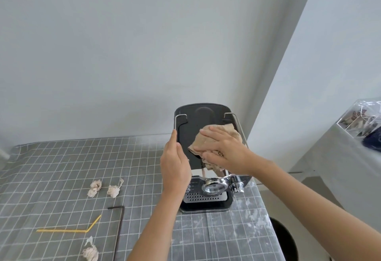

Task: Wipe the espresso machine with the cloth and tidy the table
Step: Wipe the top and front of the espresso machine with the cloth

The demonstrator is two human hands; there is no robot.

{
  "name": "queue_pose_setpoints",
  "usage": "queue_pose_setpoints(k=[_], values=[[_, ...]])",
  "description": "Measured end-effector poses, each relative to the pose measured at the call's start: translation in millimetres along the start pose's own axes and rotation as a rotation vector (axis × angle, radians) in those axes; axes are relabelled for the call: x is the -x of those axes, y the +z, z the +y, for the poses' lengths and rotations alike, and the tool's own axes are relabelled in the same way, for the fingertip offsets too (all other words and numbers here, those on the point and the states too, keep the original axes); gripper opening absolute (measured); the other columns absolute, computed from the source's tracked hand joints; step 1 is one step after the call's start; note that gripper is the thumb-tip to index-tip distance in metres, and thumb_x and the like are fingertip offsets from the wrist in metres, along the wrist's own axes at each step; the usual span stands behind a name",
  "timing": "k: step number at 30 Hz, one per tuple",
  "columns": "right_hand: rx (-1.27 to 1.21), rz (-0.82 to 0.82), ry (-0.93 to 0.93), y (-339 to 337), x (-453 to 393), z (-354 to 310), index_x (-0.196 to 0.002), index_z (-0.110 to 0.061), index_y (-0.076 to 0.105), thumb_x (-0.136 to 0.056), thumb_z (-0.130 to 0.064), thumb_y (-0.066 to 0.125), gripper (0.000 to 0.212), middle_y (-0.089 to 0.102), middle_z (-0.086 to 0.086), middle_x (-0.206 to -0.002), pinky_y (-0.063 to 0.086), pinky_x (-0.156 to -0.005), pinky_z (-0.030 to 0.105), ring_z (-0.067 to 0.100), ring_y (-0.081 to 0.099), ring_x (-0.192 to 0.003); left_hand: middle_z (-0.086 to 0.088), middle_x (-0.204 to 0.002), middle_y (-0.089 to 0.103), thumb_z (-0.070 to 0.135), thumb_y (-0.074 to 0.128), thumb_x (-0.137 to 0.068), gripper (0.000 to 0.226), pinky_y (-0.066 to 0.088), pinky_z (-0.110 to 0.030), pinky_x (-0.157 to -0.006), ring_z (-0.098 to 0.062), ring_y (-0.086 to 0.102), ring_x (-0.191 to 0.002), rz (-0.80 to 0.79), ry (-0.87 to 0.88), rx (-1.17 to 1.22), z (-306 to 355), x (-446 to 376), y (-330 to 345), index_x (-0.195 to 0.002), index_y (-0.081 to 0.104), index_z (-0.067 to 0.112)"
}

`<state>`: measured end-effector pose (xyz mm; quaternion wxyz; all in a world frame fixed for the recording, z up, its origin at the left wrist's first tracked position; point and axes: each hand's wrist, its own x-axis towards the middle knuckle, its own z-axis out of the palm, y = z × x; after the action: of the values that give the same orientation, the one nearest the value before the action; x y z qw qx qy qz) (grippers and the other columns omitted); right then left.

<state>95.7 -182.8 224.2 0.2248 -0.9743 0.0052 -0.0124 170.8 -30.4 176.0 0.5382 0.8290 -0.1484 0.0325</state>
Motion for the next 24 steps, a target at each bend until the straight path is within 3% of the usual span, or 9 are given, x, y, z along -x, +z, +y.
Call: queue_pose_setpoints(k=[2, 6, 10, 13, 17, 21, 24], values=[[0.021, 0.012, 0.008, -6.9, -1.0, 3.1, -0.137, -0.042, 0.052, -0.101, -0.037, 0.044, 0.037, 0.026, -0.005, -0.162, 0.005, -0.118, 0.03, 0.012, 0.012, -0.151, 0.001, -0.142, 0.05, 0.016, 0.03, -0.104, 0.043, 0.027, 0.005, -0.087, 0.003, 0.043, -0.116, -0.007, 0.002, 0.002, -0.1, 0.0, 0.7, -0.147, 0.037, 0.017], [0.117, 0.118, 0.184, -4.1, -57.0, -2.0, -0.143, -0.039, 0.046, -0.103, -0.04, 0.034, 0.041, 0.022, 0.009, -0.163, 0.005, -0.122, 0.037, 0.023, 0.013, -0.152, 0.001, -0.14, 0.051, 0.014, 0.03, -0.104, 0.043, 0.023, 0.01, -0.084, 0.006, 0.04, -0.112, -0.002, -0.008, 0.004, 1.8, -1.4, 1.4, -0.146, 0.039, 0.014], [0.277, 0.097, 0.168, 14.7, -75.3, -12.0, -0.135, -0.036, 0.055, -0.101, -0.034, 0.033, 0.041, 0.027, 0.011, -0.161, 0.014, -0.121, 0.046, 0.032, 0.016, -0.149, 0.001, -0.145, 0.048, 0.014, 0.03, -0.103, 0.043, 0.024, -0.003, -0.1, 0.002, 0.038, -0.126, 0.013, -0.011, 0.014, 0.3, 0.8, -0.5, -0.145, 0.04, 0.015], [0.301, 0.043, 0.097, 11.8, -64.9, -14.2, -0.137, -0.042, 0.052, -0.099, -0.04, 0.03, 0.044, 0.032, 0.007, -0.159, 0.015, -0.121, 0.047, 0.03, 0.017, -0.149, 0.004, -0.144, 0.048, 0.015, 0.03, -0.103, 0.043, 0.02, 0.007, -0.093, 0.005, 0.037, -0.123, 0.002, -0.006, 0.015, 1.3, -0.3, -0.2, -0.145, 0.04, 0.016], [0.383, 0.025, 0.258, 14.4, -93.0, -31.4, -0.134, -0.043, 0.051, -0.102, -0.042, 0.029, 0.038, 0.032, 0.012, -0.156, 0.02, -0.116, 0.05, 0.035, 0.021, -0.144, 0.011, -0.133, 0.05, 0.013, 0.031, -0.103, 0.043, 0.024, 0.009, -0.086, 0.006, 0.04, -0.116, -0.002, -0.007, 0.027, 3.6, -0.5, -1.7, -0.145, 0.04, 0.016], [0.334, 0.016, 0.168, 18.9, -88.5, -23.8, -0.131, -0.04, 0.056, -0.1, -0.042, 0.028, 0.042, 0.039, 0.01, -0.151, 0.021, -0.116, 0.05, 0.033, 0.025, -0.143, 0.001, -0.143, 0.05, 0.015, 0.03, -0.103, 0.043, 0.027, -0.004, -0.099, -0.001, 0.043, -0.126, -0.016, 0.003, -0.002, 2.8, 2.2, -4.3, -0.145, 0.039, 0.016], [0.234, 0.025, 0.072, 10.6, -64.1, -3.0, -0.131, -0.036, 0.059, -0.085, -0.052, 0.012, 0.068, 0.039, 0.006, -0.155, 0.016, -0.121, 0.046, 0.025, 0.023, -0.148, 0.002, -0.146, 0.047, 0.019, 0.028, -0.104, 0.044, 0.033, -0.02, -0.108, -0.012, 0.045, -0.132, -0.028, -0.007, -0.016, 5.2, 3.4, -4.0, -0.147, 0.037, 0.019]])
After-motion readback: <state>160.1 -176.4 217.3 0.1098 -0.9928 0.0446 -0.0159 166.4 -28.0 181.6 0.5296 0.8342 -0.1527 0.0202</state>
